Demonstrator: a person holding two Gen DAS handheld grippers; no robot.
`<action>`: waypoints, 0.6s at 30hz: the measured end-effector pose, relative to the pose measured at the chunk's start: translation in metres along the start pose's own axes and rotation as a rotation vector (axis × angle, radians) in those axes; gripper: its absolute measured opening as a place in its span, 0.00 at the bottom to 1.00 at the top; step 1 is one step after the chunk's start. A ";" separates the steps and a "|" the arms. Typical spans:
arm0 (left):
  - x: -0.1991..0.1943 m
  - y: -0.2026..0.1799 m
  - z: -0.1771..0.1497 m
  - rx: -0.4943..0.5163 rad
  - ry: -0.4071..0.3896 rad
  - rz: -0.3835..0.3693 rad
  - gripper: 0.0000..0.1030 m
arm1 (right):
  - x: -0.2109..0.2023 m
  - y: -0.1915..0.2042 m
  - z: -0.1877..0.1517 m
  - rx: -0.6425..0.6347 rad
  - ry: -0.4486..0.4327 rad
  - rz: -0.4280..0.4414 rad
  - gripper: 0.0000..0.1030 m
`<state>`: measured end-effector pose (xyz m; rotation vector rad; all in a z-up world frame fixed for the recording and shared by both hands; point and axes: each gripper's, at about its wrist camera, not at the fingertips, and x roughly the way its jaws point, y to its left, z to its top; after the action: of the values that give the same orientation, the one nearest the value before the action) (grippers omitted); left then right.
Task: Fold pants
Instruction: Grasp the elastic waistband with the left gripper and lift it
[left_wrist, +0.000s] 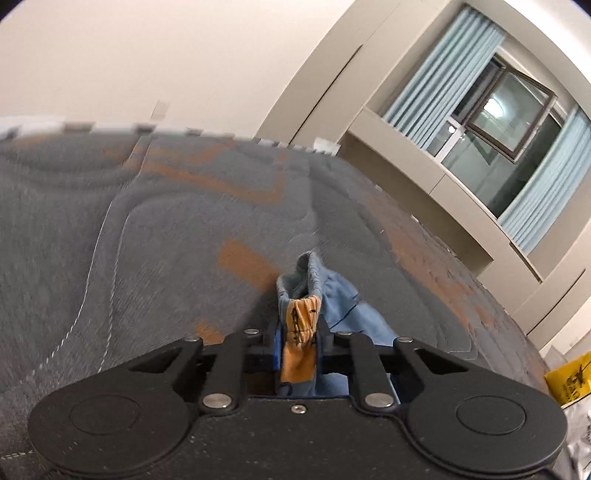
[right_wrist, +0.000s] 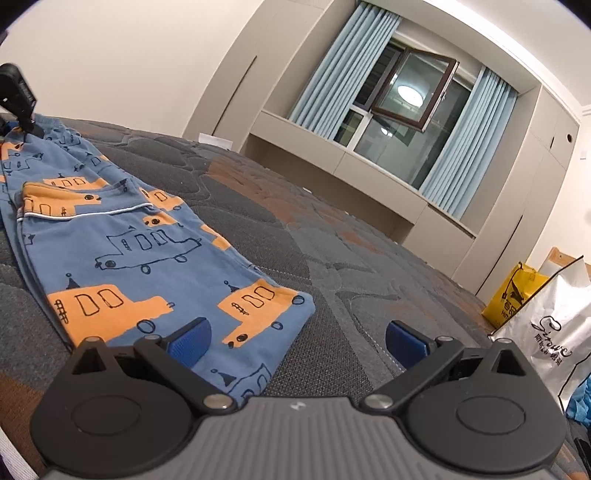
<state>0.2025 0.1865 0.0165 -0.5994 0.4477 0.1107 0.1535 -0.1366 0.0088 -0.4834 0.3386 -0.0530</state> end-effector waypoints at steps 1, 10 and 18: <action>-0.006 -0.009 0.002 0.023 -0.019 -0.012 0.16 | -0.001 -0.001 -0.001 0.006 -0.007 0.005 1.00; -0.072 -0.137 -0.011 0.340 -0.110 -0.198 0.16 | -0.014 -0.060 -0.012 0.373 -0.071 0.120 1.00; -0.087 -0.238 -0.091 0.647 0.035 -0.397 0.17 | -0.024 -0.126 -0.040 0.541 -0.025 0.109 1.00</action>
<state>0.1450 -0.0589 0.1114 -0.0438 0.3633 -0.4126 0.1217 -0.2633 0.0412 0.0705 0.3102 -0.0305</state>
